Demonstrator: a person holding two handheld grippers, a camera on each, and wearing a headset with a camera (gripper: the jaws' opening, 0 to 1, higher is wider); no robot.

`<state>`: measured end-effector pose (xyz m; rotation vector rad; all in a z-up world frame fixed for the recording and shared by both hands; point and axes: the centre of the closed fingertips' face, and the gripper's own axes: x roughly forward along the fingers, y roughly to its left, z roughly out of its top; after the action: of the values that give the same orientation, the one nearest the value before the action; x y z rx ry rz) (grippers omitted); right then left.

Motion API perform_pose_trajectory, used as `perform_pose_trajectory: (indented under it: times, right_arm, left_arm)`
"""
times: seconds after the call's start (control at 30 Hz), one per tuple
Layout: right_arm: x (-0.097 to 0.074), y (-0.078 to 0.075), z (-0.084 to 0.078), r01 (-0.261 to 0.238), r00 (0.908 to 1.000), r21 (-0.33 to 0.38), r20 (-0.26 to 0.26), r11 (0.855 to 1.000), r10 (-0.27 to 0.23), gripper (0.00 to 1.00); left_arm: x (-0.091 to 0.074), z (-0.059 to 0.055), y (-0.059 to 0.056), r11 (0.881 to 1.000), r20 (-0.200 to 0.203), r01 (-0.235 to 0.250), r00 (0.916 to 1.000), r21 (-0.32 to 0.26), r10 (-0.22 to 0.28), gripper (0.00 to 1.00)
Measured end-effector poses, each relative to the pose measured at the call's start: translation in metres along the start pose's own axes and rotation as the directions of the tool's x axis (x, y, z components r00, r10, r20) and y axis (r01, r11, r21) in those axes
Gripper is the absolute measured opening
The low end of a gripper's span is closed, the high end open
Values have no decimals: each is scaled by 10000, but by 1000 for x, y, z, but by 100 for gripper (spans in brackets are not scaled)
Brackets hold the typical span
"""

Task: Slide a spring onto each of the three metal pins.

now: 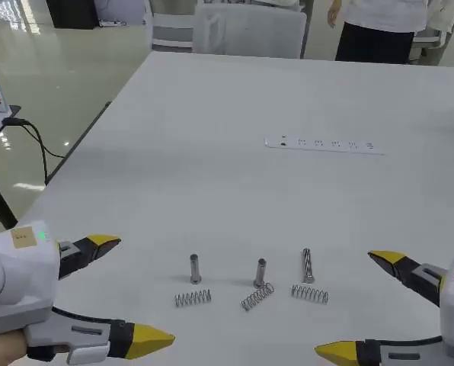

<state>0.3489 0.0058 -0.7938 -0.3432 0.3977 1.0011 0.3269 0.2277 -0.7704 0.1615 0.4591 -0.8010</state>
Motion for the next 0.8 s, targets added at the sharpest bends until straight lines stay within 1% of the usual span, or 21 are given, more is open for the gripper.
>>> perform_pose_trajectory:
  times: [0.17,0.43,0.6,0.8]
  right_arm:
    - [1,4,-3,-66,10000,52,-35,10000,66,97]
    - [0,1,-5,-14,10000,145,-70,9999,15,97]
    - [2,1,-6,-105,9998,227,-156,9997,109,96]
    - [7,2,-2,-252,9996,310,-135,9992,257,94]
  left_arm:
    - [0,0,0,10000,57,-26,10000,-2,26,98]
    - [-1,0,0,10000,127,5,9999,-79,-4,98]
    - [-2,-2,-1,9999,87,29,10000,-125,-28,98]
    - [-2,-4,-1,9998,47,37,10000,-180,-36,98]
